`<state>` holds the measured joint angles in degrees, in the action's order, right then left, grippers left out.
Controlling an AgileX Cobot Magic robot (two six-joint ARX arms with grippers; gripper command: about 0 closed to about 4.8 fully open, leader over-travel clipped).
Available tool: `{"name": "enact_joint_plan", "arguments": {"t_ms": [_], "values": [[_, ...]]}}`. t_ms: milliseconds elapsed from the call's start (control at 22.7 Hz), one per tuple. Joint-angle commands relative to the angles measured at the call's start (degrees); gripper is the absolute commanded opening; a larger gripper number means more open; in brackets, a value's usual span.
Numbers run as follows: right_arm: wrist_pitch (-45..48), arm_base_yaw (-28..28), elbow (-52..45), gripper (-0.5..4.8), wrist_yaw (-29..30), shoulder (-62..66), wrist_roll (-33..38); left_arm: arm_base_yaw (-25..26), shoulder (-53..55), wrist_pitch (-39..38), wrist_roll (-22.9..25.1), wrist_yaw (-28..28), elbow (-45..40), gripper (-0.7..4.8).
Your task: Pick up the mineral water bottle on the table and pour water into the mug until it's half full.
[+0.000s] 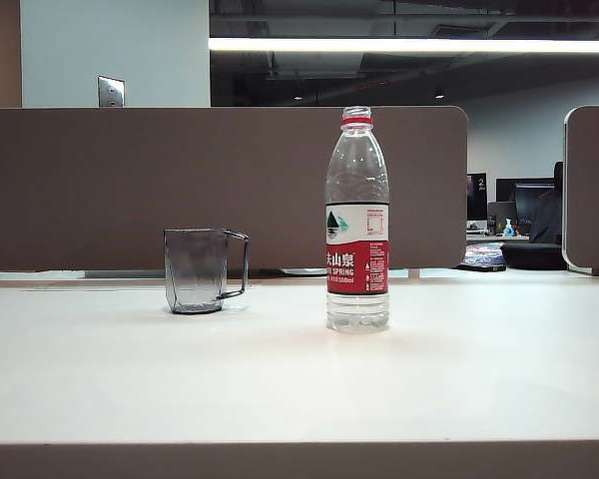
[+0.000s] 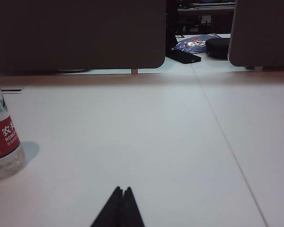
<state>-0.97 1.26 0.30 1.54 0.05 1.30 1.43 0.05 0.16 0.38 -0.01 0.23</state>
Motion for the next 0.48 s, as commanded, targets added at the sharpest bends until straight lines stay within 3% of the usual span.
{"name": "enact_joint_plan", "arguments": {"t_ms": [44, 484], "values": [[1.2, 0.0, -0.2, -0.01, -0.1, -0.1, 0.2, 0.0, 0.0, 0.6, 0.0, 0.2, 0.2, -0.05], [1.2, 0.0, -0.2, -0.01, -0.1, -0.1, 0.2, -0.7, 0.0, 0.6, 0.0, 0.2, 0.2, -0.05]]}}
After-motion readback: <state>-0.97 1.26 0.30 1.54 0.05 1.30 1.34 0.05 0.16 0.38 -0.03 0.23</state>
